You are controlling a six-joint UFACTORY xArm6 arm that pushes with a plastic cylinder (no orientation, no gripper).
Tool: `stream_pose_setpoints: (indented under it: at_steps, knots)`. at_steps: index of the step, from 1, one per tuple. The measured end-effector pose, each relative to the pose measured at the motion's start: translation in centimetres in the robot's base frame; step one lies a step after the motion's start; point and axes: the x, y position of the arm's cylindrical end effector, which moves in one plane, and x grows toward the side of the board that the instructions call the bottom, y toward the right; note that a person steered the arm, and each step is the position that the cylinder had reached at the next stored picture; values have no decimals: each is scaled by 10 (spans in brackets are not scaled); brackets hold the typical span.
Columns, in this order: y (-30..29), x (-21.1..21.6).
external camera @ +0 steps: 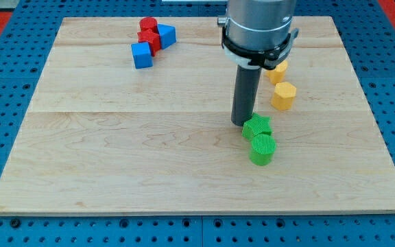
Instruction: Move your arm towards top left
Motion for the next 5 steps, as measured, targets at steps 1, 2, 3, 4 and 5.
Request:
stream_pose_setpoints:
  at_steps: [1,2,3,4,5]
  knots:
    - [-36,-15]
    - [-95,-37]
    - [-154,-57]
    - [-208,-89]
    - [-253,-118]
